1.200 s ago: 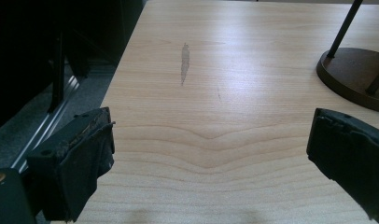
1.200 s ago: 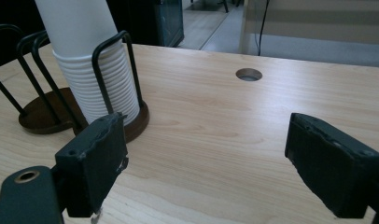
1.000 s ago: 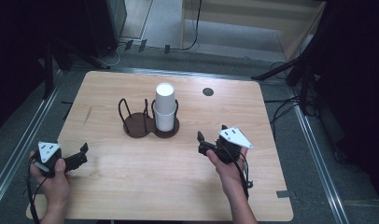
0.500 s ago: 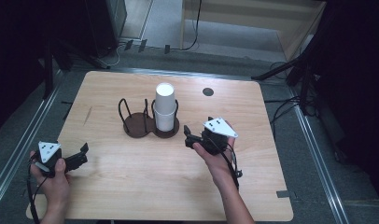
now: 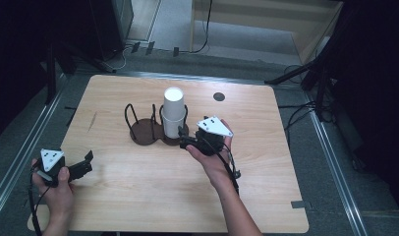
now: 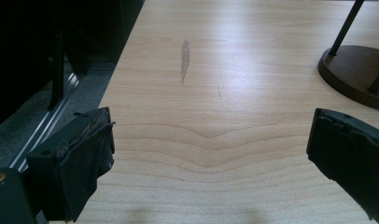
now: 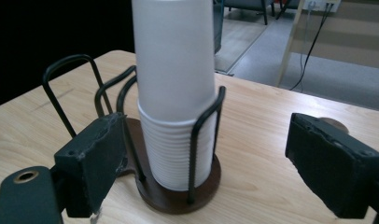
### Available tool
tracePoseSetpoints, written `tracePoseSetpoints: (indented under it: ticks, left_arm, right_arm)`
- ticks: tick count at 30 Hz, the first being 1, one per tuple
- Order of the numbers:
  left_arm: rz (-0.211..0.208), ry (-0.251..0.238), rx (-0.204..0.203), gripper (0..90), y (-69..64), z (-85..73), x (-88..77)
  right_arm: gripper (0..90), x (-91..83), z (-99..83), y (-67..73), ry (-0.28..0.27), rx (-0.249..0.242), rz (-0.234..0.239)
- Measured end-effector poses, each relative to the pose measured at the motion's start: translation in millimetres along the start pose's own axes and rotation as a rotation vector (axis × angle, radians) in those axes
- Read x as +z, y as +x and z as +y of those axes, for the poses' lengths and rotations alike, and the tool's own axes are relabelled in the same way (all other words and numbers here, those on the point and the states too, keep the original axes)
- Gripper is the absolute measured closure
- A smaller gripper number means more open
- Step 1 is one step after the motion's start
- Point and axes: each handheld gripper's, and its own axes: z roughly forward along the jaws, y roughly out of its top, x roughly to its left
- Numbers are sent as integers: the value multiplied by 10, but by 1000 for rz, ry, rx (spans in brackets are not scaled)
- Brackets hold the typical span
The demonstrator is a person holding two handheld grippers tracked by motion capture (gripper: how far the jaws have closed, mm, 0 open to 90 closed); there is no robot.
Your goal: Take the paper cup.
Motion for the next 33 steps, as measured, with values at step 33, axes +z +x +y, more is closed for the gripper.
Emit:
tracePoseSetpoints:
  ticks: [33]
  left_arm:
    - [-2, 2, 5, 13, -8, 3, 9]
  right_arm:
    - [137, 676, 230, 210, 15, 24, 5]
